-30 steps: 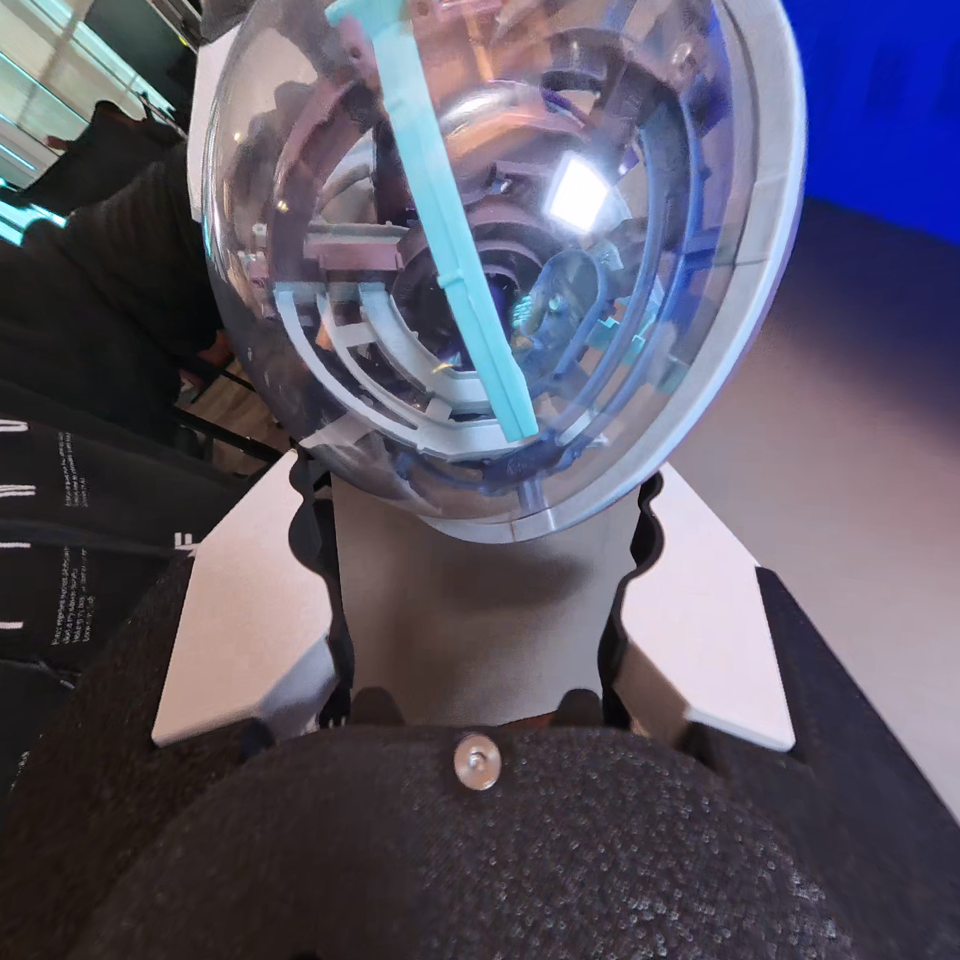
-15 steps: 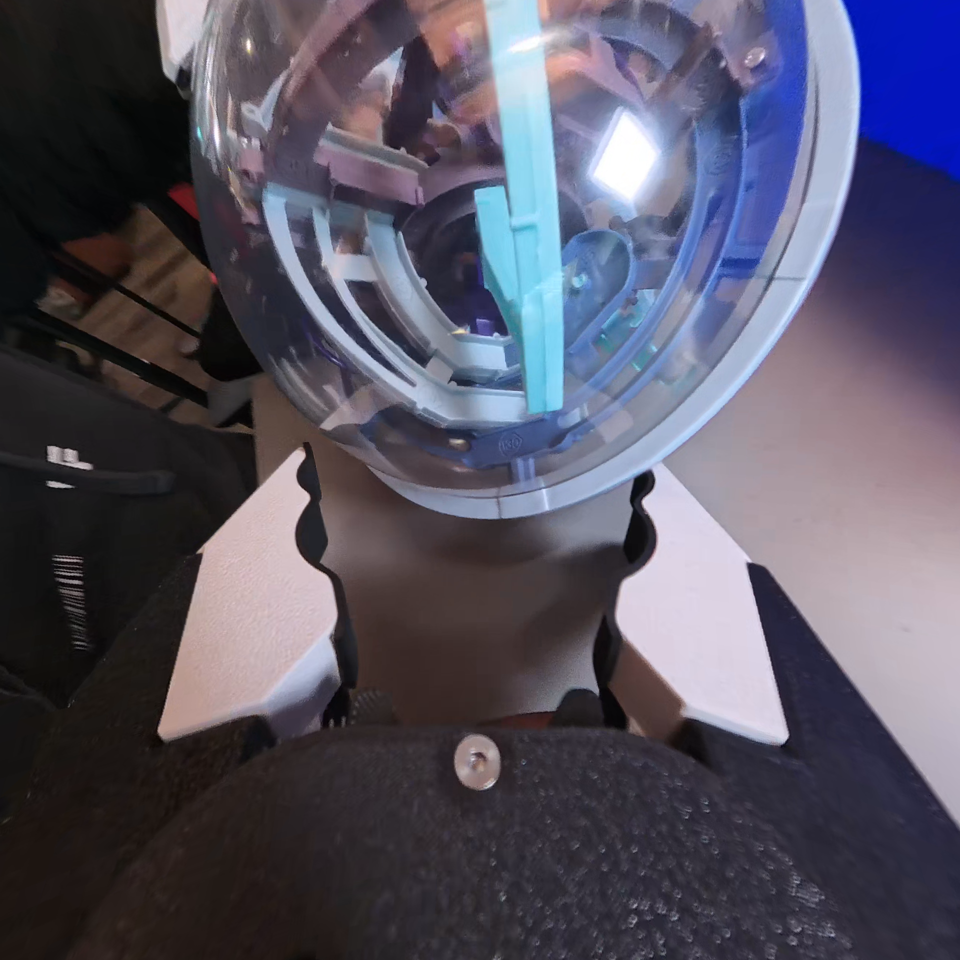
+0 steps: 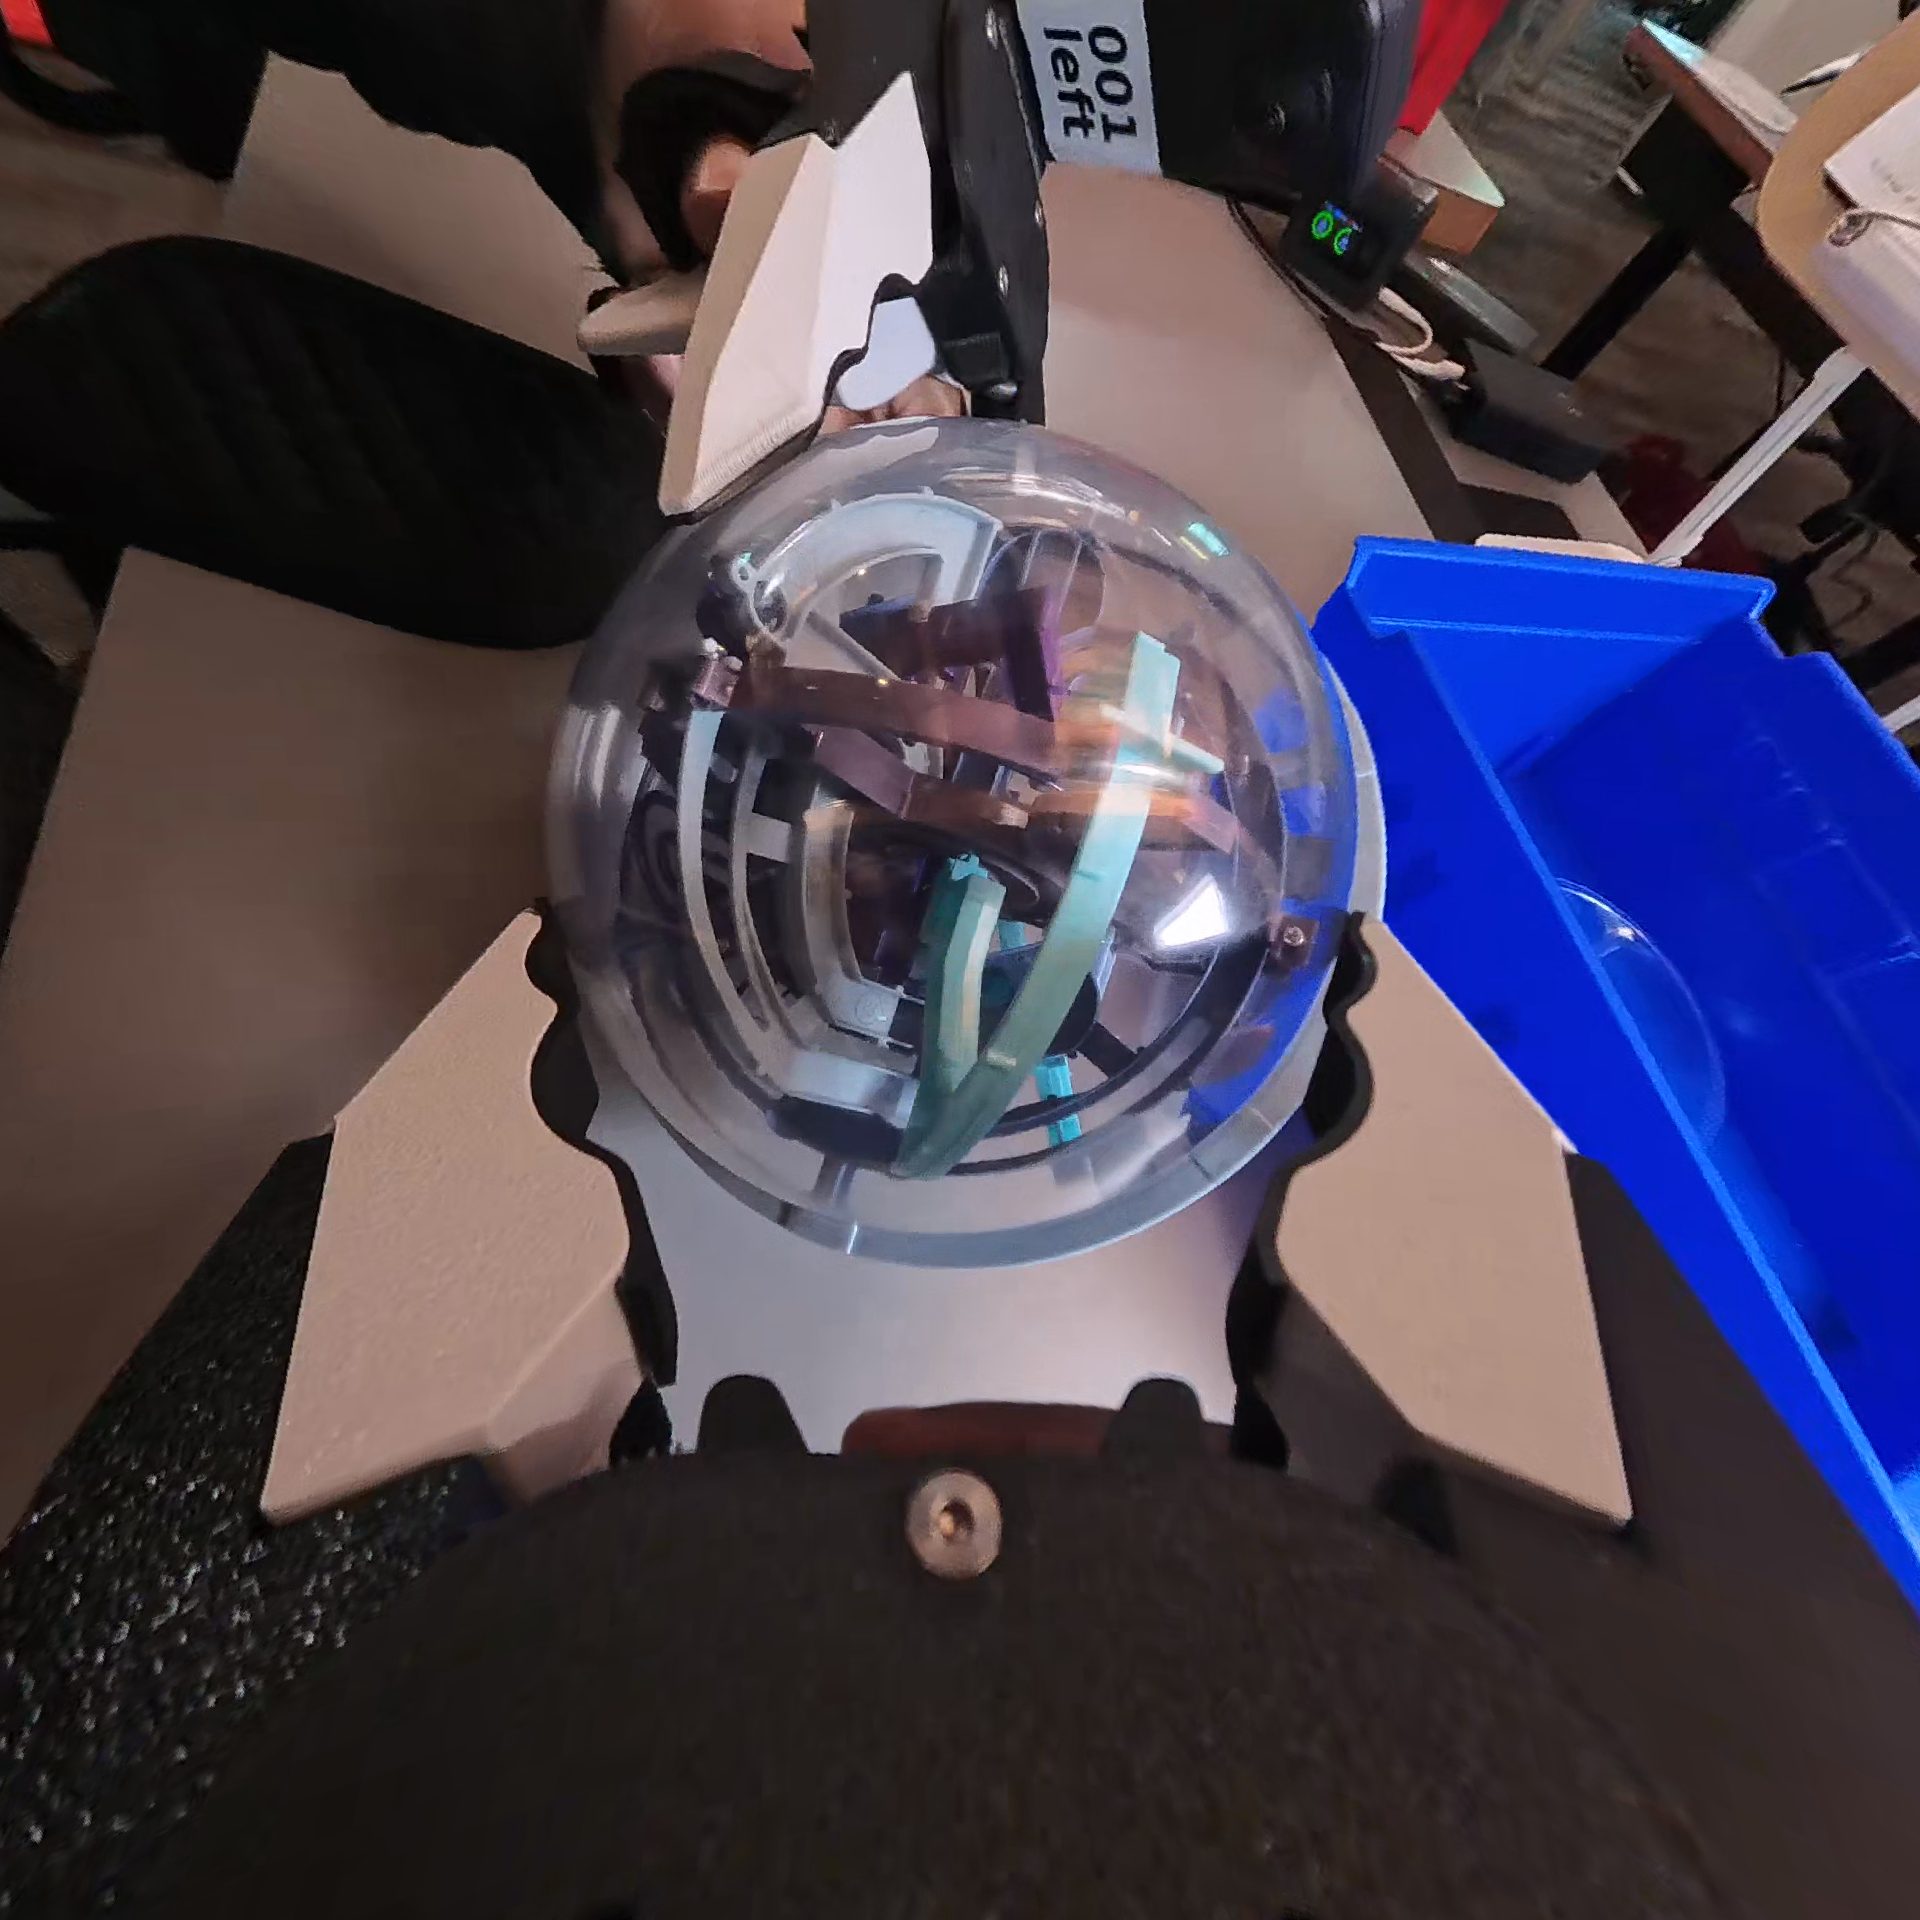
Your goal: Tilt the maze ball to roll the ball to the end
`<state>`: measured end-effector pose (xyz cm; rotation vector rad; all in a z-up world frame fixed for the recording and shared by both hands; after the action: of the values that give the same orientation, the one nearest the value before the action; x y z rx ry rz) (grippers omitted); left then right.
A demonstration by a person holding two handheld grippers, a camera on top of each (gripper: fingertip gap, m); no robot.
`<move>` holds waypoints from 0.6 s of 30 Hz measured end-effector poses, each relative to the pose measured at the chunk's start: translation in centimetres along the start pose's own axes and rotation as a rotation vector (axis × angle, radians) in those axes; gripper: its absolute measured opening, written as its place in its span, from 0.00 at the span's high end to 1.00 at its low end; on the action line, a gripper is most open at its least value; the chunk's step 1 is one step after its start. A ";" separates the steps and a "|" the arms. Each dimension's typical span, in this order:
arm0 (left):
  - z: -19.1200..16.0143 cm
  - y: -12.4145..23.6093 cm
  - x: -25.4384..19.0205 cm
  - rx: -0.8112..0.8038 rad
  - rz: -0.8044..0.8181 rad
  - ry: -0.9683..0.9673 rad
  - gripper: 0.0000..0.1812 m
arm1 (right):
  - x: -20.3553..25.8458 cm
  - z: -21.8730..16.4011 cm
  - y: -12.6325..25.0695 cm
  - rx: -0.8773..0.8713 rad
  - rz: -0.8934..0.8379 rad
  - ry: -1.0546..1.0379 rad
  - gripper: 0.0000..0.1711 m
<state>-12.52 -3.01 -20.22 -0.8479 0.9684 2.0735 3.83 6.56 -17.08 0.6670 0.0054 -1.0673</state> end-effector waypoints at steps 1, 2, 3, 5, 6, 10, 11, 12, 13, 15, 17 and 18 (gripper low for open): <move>0.0 0.1 0.0 -0.004 0.011 -0.017 0.22 | -0.1 -0.1 0.0 -0.001 0.001 -0.015 0.19; 0.0 0.2 -0.1 -0.007 0.027 -0.047 0.23 | -0.3 -0.3 0.0 0.001 0.002 -0.034 0.19; 0.1 0.4 -0.2 -0.017 0.043 -0.076 0.24 | -0.4 -0.4 0.0 -0.001 0.006 -0.055 0.19; 0.3 0.8 -0.5 -0.051 0.073 -0.148 0.26 | -0.6 -0.6 0.1 -0.010 0.022 -0.106 0.20; 0.5 1.1 -0.7 -0.081 0.091 -0.195 0.26 | -0.7 -0.7 0.1 -0.016 0.034 -0.136 0.20; 0.4 1.8 -2.6 -0.140 0.179 -0.449 0.26 | -1.2 -1.2 0.2 -0.034 0.059 -0.237 0.20; 0.1 1.8 -3.1 -0.141 0.207 -0.512 0.26 | -1.4 -1.3 0.2 -0.039 0.061 -0.258 0.20; -0.1 1.8 -3.4 -0.139 0.232 -0.566 0.25 | -1.6 -1.4 0.2 -0.043 0.064 -0.280 0.20; -0.4 1.7 -3.7 -0.133 0.252 -0.608 0.25 | -1.7 -1.5 0.3 -0.049 0.067 -0.301 0.20; -0.9 1.3 -3.8 -0.119 0.311 -0.662 0.24 | -1.9 -1.8 0.2 -0.061 0.077 -0.335 0.20; -1.2 0.7 -3.4 -0.106 0.380 -0.698 0.25 | -2.0 -1.9 0.2 -0.077 0.087 -0.368 0.20; -1.3 0.5 -3.1 -0.098 0.409 -0.712 0.25 | -2.1 -1.9 0.1 -0.084 0.092 -0.384 0.20</move>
<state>-10.82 -5.23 -18.29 0.0943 0.6724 2.5062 3.50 9.22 -17.90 0.3757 -0.3083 -1.0860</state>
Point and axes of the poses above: each gripper's, where its closed fingertips meet, y back along the fingers, z out of its top, x = y × z across the jaws, the point moved 9 cm from there along y, back along the fingers, and after that the axes turned 2 degrees about y, right-handed, at the moved point
